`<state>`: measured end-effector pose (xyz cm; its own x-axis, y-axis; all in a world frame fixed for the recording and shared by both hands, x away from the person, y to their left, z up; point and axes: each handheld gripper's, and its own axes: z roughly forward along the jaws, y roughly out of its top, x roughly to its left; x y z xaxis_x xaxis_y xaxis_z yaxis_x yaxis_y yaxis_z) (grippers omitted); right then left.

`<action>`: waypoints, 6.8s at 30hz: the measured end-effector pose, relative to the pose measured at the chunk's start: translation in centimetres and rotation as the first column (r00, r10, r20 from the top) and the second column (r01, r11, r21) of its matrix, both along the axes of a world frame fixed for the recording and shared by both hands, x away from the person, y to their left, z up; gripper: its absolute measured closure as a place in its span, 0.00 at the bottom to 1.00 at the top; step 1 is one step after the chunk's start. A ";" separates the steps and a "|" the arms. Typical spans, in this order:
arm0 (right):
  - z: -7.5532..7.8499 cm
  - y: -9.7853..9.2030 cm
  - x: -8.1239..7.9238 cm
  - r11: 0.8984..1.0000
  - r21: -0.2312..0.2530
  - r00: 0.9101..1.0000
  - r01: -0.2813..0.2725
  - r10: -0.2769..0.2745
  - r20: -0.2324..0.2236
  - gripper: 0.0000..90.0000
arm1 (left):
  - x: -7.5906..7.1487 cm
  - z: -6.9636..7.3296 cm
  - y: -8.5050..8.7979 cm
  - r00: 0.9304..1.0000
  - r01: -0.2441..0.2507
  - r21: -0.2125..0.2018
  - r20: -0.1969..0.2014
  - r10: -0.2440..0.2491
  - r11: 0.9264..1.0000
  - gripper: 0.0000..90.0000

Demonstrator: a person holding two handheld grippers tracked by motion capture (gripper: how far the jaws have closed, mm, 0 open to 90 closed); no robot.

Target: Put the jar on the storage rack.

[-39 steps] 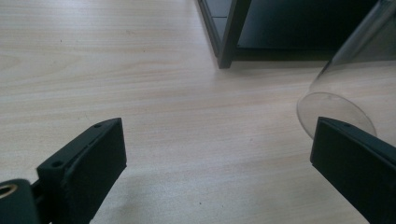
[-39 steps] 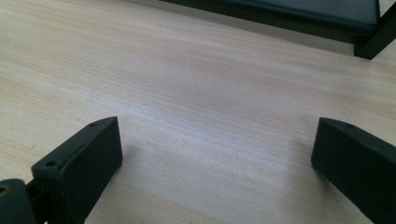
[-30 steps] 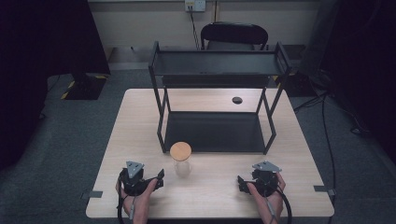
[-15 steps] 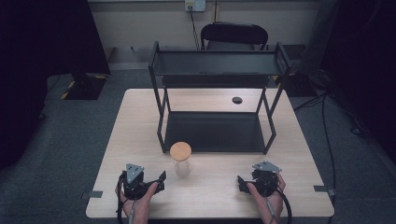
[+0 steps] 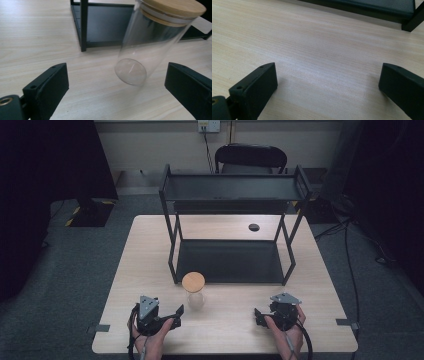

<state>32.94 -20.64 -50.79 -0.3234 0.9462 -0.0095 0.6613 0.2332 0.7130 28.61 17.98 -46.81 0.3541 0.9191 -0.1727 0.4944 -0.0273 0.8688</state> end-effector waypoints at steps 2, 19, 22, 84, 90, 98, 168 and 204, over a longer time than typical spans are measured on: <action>0.0 0.0 0.0 1.000 0.000 1.000 0.000 0.000 0.000 0.01 | -0.1 0.1 -0.2 1.000 0.009 -0.003 0.005 -0.009 1.000 0.05; 0.0 0.0 0.0 1.000 0.000 1.000 0.000 0.000 0.000 0.01 | 0.5 1.3 -2.3 0.996 0.079 -0.023 0.048 -0.078 0.997 0.04; 0.0 0.0 0.0 1.000 0.001 1.000 0.000 0.000 0.000 0.01 | 0.8 1.5 -2.8 0.995 0.087 -0.024 0.046 -0.086 0.996 0.04; 0.0 0.0 0.0 1.000 0.000 1.000 0.000 0.000 0.000 0.01 | 6.3 0.3 -6.2 0.995 0.099 0.098 0.023 -0.102 0.990 0.29; 0.0 0.0 0.0 1.000 0.000 1.000 0.000 0.000 0.000 0.01 | 6.1 0.4 -6.2 0.994 0.108 0.094 0.023 -0.111 0.990 0.29; 0.0 0.0 0.0 1.000 0.000 1.000 0.000 0.000 0.000 0.01 | 5.8 1.2 -6.2 0.992 0.114 0.097 0.036 -0.118 0.989 0.29; 0.0 0.0 0.0 1.000 -0.001 1.000 -0.001 0.001 0.000 0.01 | 11.0 8.8 -12.4 0.972 0.201 0.182 0.087 -0.219 0.963 0.29; 0.0 0.0 0.0 1.000 0.000 1.000 0.000 0.000 0.000 0.01 | 17.9 4.6 -13.0 0.988 0.131 0.180 0.060 -0.143 0.975 0.29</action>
